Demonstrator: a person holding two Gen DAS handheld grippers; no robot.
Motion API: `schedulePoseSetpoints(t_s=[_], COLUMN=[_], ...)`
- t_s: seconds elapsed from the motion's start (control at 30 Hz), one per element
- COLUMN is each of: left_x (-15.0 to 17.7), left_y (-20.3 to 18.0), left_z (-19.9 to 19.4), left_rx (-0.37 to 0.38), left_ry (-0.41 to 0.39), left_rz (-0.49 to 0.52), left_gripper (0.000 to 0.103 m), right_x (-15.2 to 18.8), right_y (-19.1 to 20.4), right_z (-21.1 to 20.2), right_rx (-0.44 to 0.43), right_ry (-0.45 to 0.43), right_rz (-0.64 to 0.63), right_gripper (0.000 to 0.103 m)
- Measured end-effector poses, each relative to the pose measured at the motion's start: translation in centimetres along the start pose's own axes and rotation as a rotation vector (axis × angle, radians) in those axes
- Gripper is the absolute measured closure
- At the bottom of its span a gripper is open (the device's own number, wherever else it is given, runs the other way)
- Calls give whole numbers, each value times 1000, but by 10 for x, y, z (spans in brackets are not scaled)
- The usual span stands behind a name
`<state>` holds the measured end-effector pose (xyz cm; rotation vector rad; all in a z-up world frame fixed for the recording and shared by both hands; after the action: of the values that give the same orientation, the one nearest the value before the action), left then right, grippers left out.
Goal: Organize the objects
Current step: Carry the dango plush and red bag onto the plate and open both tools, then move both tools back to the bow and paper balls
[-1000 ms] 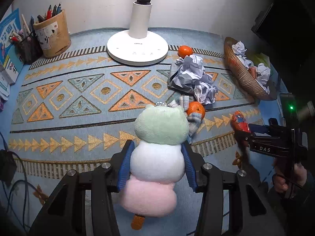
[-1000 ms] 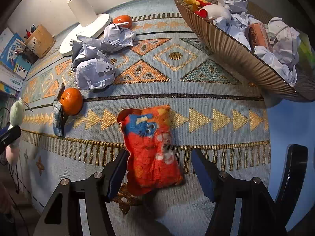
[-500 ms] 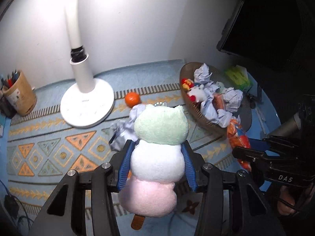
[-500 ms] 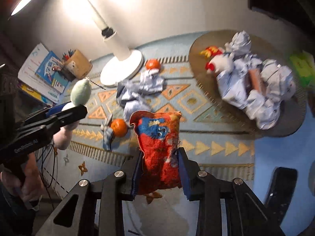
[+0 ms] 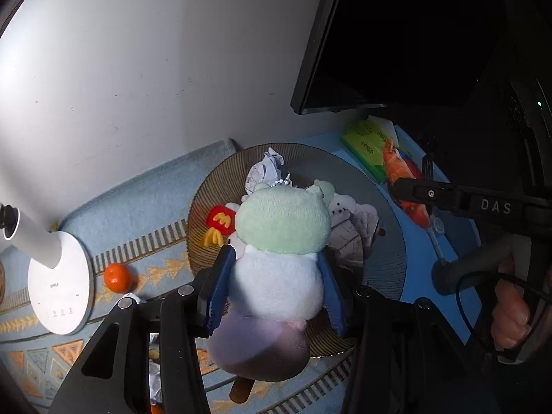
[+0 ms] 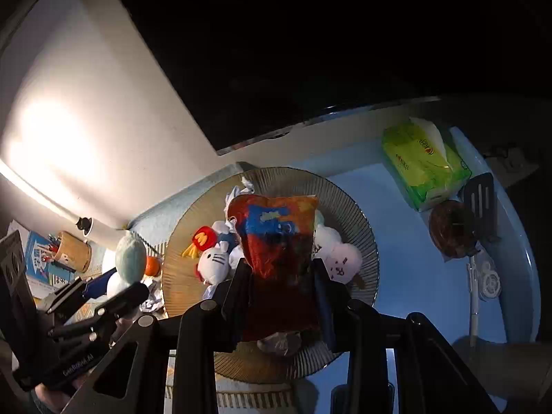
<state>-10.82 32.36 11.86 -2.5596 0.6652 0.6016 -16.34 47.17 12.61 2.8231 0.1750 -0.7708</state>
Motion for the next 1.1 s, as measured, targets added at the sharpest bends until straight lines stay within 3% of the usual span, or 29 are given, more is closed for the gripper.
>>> schedulePoseSetpoints(t_s=[0.33, 0.47, 0.53, 0.6, 0.87, 1.1], left_x=[-3, -2, 1, 5, 35, 71], left_y=[-13, -7, -1, 7, 61, 150], left_z=[27, 29, 24, 18, -42, -121], left_rx=[-9, -34, -36, -40, -105, -183], left_ry=[46, 51, 53, 59, 0, -76], left_rz=[-9, -57, -81, -108, -230, -368], left_gripper=[55, 23, 23, 23, 23, 21], right_x=[-21, -22, -23, -22, -14, -7], right_y=[6, 13, 15, 15, 15, 67], right_z=[47, 57, 54, 49, 31, 8], right_rx=[-67, -97, -104, -119, -185, -255], right_ry=[66, 97, 83, 61, 45, 10], right_rz=[-51, -81, -96, -95, -73, -158], right_gripper=[69, 65, 62, 50, 47, 45])
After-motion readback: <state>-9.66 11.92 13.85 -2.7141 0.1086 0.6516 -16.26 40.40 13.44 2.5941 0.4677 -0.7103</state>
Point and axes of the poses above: each gripper's, at about its wrist camera, not at the fingertips, and z roughly the way its jaws point, y to its left, x to its underside, the point moved 5 cm from there along z, roughly the way its jaws point, and after that the axes turned 11 degrees about -z, right-handed, at the moved point
